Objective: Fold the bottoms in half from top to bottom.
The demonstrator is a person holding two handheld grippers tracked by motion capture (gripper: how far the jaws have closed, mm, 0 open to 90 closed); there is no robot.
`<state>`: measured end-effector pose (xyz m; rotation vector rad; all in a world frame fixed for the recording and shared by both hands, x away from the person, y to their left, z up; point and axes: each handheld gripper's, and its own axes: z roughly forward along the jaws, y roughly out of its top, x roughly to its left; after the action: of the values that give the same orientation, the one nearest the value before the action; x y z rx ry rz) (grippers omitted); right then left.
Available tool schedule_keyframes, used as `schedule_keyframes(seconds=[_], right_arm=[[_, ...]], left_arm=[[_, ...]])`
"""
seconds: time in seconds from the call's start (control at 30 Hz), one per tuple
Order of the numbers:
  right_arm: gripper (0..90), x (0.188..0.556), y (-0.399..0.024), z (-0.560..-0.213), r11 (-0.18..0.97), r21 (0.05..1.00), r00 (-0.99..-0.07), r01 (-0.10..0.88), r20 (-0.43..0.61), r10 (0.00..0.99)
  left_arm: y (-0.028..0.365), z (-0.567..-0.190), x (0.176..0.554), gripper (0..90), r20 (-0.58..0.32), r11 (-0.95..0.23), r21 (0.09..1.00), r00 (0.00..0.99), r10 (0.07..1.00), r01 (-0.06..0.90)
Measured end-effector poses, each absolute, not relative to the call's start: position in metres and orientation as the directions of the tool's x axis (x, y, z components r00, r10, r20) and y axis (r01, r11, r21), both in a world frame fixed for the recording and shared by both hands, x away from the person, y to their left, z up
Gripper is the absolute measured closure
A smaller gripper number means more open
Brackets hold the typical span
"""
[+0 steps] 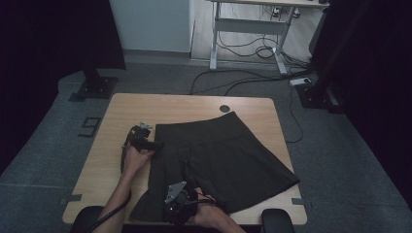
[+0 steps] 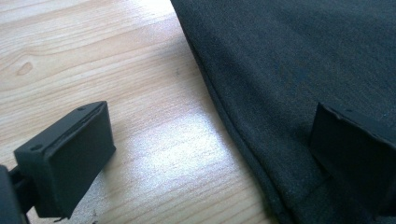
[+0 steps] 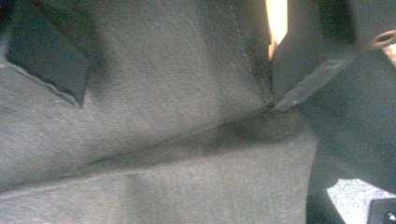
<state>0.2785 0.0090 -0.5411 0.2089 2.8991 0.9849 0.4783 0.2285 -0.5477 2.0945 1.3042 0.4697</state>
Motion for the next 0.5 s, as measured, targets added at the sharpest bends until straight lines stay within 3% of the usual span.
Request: schedule_keyframes(seconds=[0.1, 0.27, 0.37, 0.5], right_arm=[[20.1, 0.282, 0.007, -0.539, 0.777, 0.617, -0.984, 0.126, -0.024, 0.179], [39.1, 0.289, 0.001, -0.537, 0.749, 0.643, -0.972, 0.161, -0.027, 0.233], [47.9, 0.291, 0.001, -0.535, 0.745, 0.641, -0.965, 0.182, -0.031, 0.262], [67.7, 0.292, 0.001, -0.533, 0.751, 0.632, -0.958, 0.189, -0.049, 0.282]], left_arm=[[0.228, -0.547, 0.477, 4.8, -0.024, -0.328, 0.679, 0.466, 0.884, 0.657], [0.221, -0.546, 0.476, 20.2, -0.027, -0.332, 0.702, 0.489, 0.872, 0.630], [0.217, -0.546, 0.476, 32.1, -0.033, -0.329, 0.713, 0.499, 0.866, 0.619], [0.210, -0.545, 0.475, 51.5, -0.046, -0.330, 0.719, 0.516, 0.855, 0.612]])
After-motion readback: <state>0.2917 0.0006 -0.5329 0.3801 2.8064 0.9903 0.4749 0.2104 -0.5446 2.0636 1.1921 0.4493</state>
